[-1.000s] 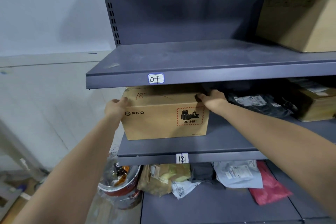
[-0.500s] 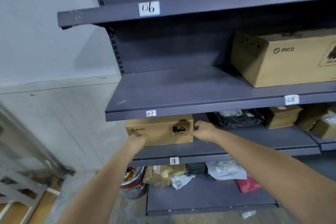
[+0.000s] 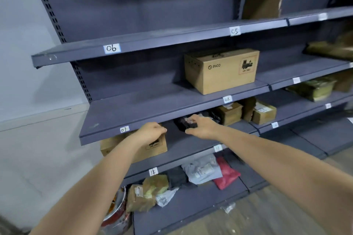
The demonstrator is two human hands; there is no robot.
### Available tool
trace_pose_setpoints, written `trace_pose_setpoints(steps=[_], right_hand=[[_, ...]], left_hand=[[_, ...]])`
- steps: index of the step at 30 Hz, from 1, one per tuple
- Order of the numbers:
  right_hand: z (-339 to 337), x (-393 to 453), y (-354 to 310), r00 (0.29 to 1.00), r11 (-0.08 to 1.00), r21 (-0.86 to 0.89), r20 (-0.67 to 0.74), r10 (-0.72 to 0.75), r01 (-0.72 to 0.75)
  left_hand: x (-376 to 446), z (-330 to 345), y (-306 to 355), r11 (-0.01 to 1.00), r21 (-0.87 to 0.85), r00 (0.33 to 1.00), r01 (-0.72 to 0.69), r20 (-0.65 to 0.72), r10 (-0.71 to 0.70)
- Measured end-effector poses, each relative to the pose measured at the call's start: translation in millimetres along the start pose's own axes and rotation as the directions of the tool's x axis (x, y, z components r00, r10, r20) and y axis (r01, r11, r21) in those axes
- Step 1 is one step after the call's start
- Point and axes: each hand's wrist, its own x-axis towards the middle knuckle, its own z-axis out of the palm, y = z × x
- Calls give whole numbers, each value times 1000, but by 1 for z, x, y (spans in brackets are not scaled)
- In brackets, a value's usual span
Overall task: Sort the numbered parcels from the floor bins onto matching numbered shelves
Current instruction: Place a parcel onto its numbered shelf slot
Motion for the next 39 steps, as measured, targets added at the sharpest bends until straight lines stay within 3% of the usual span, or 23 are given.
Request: trace_pose_setpoints(steps=[5,11,20,27,39], right_hand=[[-47,-62,35,987,998,-18,-152,55,-59],[-107,-136,113,937,976,-16,-284,202,-216],[-215,-224,292,817,895,-26,-421,394,-445],[-324,-283,441,716,814,-5,-478,509,-581],[-439,-334,655,521,662,87,-545,657,-744]], left_hand=[[-10,31,71,969,102,973,-226,65,220],[-13,100,172,895,123,892,-428,216,396],[-10,255,365,684,142,673,-716,401,621],[-4,385,523,578,104,551,-809,475,686],[41,576,721,433,29,352,-901,631,691]])
